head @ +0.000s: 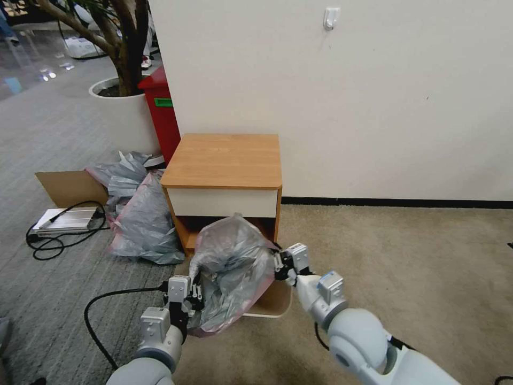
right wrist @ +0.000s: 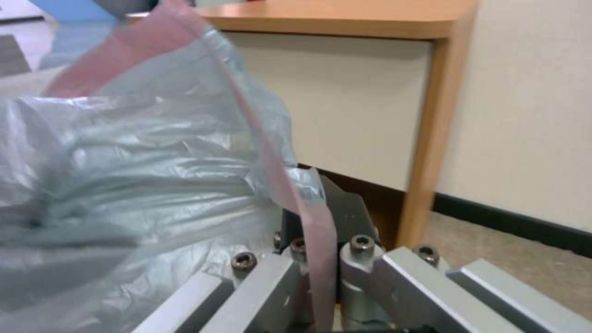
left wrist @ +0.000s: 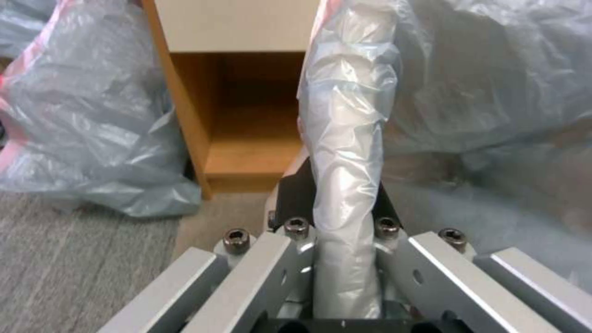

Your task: Pick up the garbage bag from the table and place it over the trash can.

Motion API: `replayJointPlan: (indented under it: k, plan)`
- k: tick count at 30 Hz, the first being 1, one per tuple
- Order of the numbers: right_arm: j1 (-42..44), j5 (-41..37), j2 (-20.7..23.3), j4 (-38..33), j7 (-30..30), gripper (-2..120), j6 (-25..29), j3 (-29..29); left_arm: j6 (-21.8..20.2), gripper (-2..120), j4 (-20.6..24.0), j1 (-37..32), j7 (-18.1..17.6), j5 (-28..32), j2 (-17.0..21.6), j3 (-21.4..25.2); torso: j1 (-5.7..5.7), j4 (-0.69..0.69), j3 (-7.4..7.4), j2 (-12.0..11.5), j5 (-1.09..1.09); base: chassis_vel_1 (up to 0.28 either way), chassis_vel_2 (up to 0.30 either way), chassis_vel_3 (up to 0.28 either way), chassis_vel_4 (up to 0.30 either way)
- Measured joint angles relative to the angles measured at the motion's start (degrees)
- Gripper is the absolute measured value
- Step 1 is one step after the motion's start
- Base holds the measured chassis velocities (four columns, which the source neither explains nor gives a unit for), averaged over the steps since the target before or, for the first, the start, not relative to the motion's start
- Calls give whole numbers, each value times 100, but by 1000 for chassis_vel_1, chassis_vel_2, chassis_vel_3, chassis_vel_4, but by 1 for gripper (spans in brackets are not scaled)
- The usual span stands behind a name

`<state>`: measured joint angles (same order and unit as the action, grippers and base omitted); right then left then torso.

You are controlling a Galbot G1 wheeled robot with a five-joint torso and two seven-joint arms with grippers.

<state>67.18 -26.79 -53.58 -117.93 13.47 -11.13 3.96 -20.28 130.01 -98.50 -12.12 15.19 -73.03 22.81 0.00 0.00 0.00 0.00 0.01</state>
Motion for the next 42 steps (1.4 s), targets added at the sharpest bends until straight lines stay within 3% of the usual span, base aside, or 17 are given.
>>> replayJointPlan:
  k: [8, 21, 32, 37, 39, 42]
  plan:
    - [43, -216, 521, 23, 12, 0, -15, -289, 355, 4, 0, -56, 122, 214, -30, 78, 0, 0, 0, 0, 0, 0, 0, 0, 0]
    - [244, -232, 917, 107, -5, 0, -2, -409, 329, 4, 128, 11, 102, 868, -89, 137, 0, 0, 0, 0, 0, 0, 0, 0, 0]
    - [212, -202, 1385, 124, -512, 39, -340, -437, 74, 4, 241, 76, -24, 1657, -173, 84, 0, 0, 0, 0, -1, 0, 0, 0, 0]
    - [227, -36, 1392, 206, -555, 60, -621, -551, -37, 4, 327, 73, -94, 2149, -205, 69, 0, 0, 0, 0, -1, 0, 0, 0, 0]
    - [236, -1, 1384, 218, -545, 61, -635, -569, -46, 4, 333, 74, -109, 2187, -209, 69, 0, 0, 0, 0, -1, 0, 0, 0, 0]
    - [423, 72, 1312, 196, -501, 76, -662, -803, -63, 4, 335, 107, -186, 2278, -221, 112, 0, 0, 0, 0, 0, 0, 0, 0, 0]
